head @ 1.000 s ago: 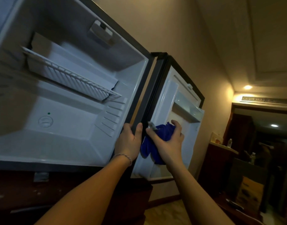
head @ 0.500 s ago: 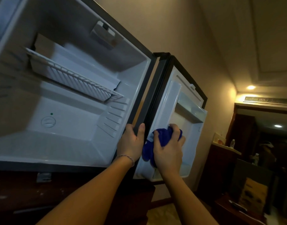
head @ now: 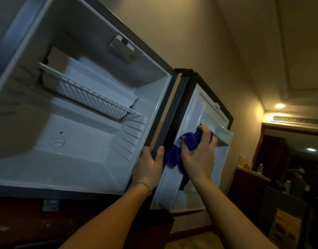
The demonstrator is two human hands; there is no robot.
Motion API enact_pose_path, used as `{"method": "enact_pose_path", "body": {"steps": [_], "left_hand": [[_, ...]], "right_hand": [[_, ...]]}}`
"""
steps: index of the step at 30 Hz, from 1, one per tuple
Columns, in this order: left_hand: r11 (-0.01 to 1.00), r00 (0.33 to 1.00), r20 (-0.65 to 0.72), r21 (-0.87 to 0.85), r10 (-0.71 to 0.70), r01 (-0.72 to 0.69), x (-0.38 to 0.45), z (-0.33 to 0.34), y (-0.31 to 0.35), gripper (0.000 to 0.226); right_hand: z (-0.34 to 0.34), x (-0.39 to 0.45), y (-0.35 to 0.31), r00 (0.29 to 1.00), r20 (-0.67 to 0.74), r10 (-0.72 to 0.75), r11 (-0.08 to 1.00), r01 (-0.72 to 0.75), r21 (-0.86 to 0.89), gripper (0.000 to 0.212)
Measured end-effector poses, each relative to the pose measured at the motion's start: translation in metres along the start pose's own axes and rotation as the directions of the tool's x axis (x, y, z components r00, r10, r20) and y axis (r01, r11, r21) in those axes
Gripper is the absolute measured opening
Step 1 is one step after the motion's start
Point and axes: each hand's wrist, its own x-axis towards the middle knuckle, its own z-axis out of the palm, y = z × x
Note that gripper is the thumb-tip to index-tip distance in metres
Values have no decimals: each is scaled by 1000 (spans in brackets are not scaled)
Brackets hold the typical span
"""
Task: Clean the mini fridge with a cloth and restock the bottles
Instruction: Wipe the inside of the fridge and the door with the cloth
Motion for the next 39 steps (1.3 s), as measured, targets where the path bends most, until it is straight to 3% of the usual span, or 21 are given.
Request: {"method": "enact_pose_path", "body": {"steps": [6, 13, 18, 30, 34, 39], "left_hand": [[1000, 1000, -12, 4, -5, 5, -1, 0, 0, 65], [1000, 1000, -13, 4, -22, 22, -3, 1, 2, 53], [1000, 999, -42, 21, -7, 8, -3, 2, 2, 62], [999, 998, -60, 41, 9, -7, -4, 2, 3, 67], [999, 998, -61, 43, 7, -4, -4, 3, 2, 66], [998, 998, -57, 56, 5, -2, -5, 4, 1, 65]], "right_hand": [[12, 1, -1, 990, -127, 65, 998, -62, 20, 57], [11, -62, 25, 999, 37, 23, 999, -24, 44, 65], [13, -99, 44, 991, 124, -60, 998, 62, -16, 77], [11, -107, 54, 979, 156, -134, 989, 142, -41, 94], [5, -93, 55, 962, 191, -197, 977, 208, -37, 91], [2, -50, 45, 976, 157, -153, 988, 147, 50, 80]]}}
